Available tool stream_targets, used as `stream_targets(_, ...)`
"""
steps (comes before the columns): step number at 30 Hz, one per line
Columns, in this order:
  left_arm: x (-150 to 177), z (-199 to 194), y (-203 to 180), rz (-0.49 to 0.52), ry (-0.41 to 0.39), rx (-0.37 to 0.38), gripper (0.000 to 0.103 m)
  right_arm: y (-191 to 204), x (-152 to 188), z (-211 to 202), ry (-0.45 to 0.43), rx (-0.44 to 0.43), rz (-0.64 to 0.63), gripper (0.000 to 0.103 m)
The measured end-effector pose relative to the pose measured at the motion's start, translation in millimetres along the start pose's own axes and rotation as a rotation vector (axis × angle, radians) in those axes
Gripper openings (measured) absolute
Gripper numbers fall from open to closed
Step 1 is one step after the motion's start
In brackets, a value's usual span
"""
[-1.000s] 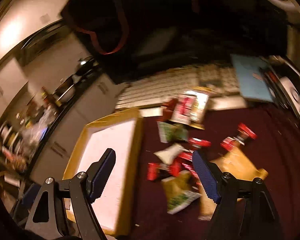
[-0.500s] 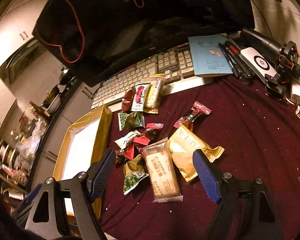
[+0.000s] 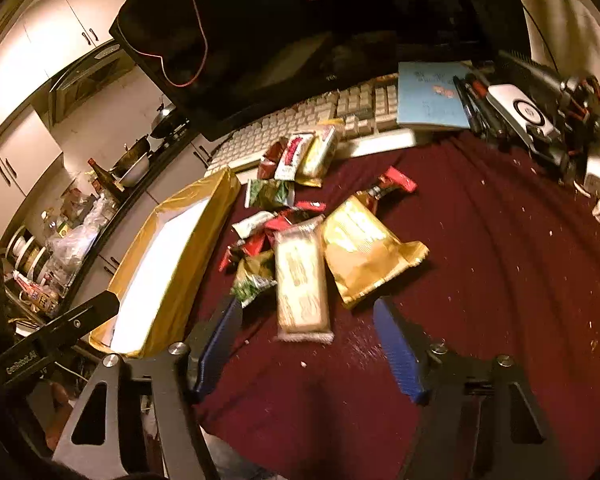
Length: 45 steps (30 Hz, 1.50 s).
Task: Organize snacks
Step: 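Move both open grippers toward the snack pile on the maroon cloth, then grasp the gold packet with the right gripper while the left grasps the cream biscuit bar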
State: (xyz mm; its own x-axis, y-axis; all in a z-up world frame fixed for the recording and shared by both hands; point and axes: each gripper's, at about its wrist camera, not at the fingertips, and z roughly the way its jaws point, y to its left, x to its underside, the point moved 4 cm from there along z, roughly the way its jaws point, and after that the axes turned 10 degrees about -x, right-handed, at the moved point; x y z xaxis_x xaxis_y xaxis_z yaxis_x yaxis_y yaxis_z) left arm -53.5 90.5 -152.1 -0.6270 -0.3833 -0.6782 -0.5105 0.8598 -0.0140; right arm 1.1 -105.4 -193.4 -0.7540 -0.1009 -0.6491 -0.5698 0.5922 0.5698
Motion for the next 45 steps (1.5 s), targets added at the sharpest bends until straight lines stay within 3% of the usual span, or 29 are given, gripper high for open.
stream_targets(4, 4, 11, -19, 0.017, 0.057, 0.085, 0.088, 0, -7, -2, -0.016, 0.067, -0.045, 0.066)
stream_targets(10, -3, 16, -39, 0.041, 0.061, 0.120, 0.088, -13, -34, 4, -0.025, 0.147, -0.089, 0.067)
stream_targets(13, -15, 25, -53, 0.070, 0.050, 0.138, 0.088, -24, -46, 21, 0.021, 0.182, -0.106, 0.068)
stream_targets(17, -22, 52, -63, 0.096, 0.124, 0.140, 0.081, -35, -53, 45, 0.098, 0.174, -0.125, 0.066)
stream_targets(20, -23, 50, -61, 0.090, 0.114, 0.143, 0.081, -31, -41, 59, 0.182, 0.154, -0.191, 0.063)
stream_targets(23, -20, 47, -61, 0.107, 0.112, 0.121, 0.081, -25, -27, 60, 0.196, 0.184, -0.244, 0.060)
stream_targets(27, -18, 45, -73, 0.139, 0.099, 0.105, 0.081, -23, -24, 57, 0.166, 0.197, -0.255, 0.055)
stream_targets(29, -14, 48, -85, 0.178, 0.107, 0.106, 0.081, -25, -28, 54, 0.152, 0.178, -0.234, 0.046)
stream_targets(33, -11, 57, -102, 0.208, 0.123, 0.116, 0.080, -40, -40, 40, 0.079, 0.155, -0.143, 0.044)
stream_targets(38, -9, 68, -120, 0.264, 0.152, 0.111, 0.057, -75, -52, 12, -0.061, 0.067, 0.074, 0.044)
stream_targets(41, -10, 79, -135, 0.272, 0.179, 0.103, 0.057, -83, -54, 6, -0.098, 0.039, 0.119, 0.044)
stream_targets(44, -2, 92, -148, 0.320, 0.197, 0.084, 0.056, -81, -54, 8, -0.096, 0.066, 0.116, 0.044)
stream_targets(45, 2, 98, -150, 0.350, 0.209, 0.041, 0.046, -79, -54, 8, -0.099, 0.080, 0.106, 0.044)
